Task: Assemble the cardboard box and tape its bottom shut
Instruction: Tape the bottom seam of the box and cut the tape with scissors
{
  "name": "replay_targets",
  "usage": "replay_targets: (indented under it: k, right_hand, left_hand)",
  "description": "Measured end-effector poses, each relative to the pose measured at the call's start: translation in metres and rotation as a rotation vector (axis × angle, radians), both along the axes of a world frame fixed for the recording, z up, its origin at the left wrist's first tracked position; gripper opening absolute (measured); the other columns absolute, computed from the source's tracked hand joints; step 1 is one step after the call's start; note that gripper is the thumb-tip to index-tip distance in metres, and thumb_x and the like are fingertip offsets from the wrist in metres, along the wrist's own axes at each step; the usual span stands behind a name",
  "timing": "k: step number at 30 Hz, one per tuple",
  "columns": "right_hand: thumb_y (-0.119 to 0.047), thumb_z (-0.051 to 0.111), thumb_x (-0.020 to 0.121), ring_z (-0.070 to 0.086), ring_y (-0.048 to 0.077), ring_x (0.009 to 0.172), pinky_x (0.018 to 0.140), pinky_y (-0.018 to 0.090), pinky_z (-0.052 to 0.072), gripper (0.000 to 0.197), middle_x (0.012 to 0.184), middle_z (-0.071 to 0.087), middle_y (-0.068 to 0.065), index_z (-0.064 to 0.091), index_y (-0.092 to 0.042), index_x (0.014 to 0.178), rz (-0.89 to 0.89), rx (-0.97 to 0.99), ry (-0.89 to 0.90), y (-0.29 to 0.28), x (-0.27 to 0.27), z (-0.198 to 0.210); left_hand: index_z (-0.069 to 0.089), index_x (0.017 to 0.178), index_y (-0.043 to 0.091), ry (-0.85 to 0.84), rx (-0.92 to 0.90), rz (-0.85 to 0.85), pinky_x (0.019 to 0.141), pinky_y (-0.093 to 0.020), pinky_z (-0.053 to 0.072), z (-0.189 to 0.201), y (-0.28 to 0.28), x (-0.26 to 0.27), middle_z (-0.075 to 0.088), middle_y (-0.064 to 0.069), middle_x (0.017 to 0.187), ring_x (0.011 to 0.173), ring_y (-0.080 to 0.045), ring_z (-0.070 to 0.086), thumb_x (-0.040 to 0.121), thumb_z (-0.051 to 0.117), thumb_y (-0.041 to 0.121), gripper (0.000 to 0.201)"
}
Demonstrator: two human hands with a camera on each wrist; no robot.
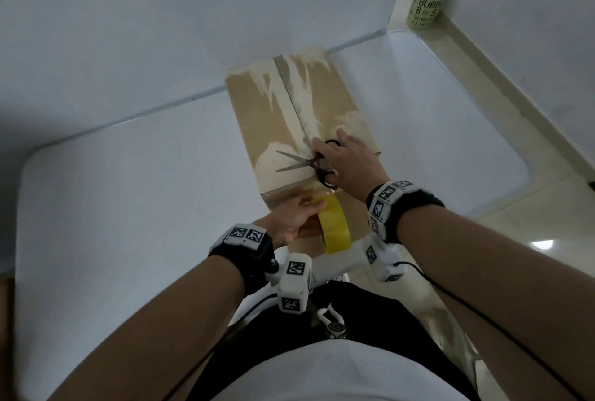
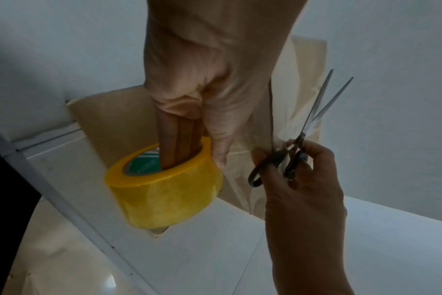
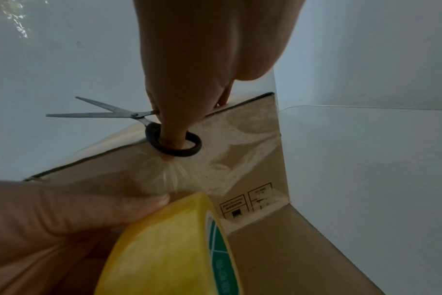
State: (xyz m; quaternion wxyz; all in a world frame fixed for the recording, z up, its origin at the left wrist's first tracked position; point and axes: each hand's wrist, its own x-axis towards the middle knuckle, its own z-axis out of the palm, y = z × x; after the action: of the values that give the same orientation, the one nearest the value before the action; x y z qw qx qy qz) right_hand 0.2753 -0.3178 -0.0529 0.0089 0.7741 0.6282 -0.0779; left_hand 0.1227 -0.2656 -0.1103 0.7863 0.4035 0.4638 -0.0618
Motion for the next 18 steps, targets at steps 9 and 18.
replay_targets:
  k: [9, 18]
  right_hand:
    - [-0.026, 0.060, 0.086, 0.025, 0.033, 0.142, 0.111, 0.041, 0.028, 0.063, 0.133, 0.058, 0.005, 0.030, -0.019, 0.140, -0.006, -0.020, 0.026, 0.000, 0.001, 0.001]
    - [-0.025, 0.060, 0.084, 0.030, 0.026, 0.140, 0.110, 0.037, 0.029, 0.046, 0.123, 0.058, 0.004, 0.042, -0.025, 0.126, -0.099, 0.032, 0.267, -0.006, -0.003, 0.011]
  left_hand:
    - [0.061, 0.097, 0.015, 0.076, 0.013, -0.091, 0.057, -0.028, 0.060, 0.004, 0.001, 0.006, 0.070, -0.007, 0.082, 0.056, -0.013, 0.070, 0.095, 0.059, 0.019, 0.006]
    - [0.060, 0.107, 0.019, -0.018, -0.134, 0.020, 0.087, -0.041, 0.053, -0.007, -0.010, 0.005, 0.067, -0.008, 0.099, 0.088, -0.021, 0.066, 0.091, 0.064, 0.015, 0.017]
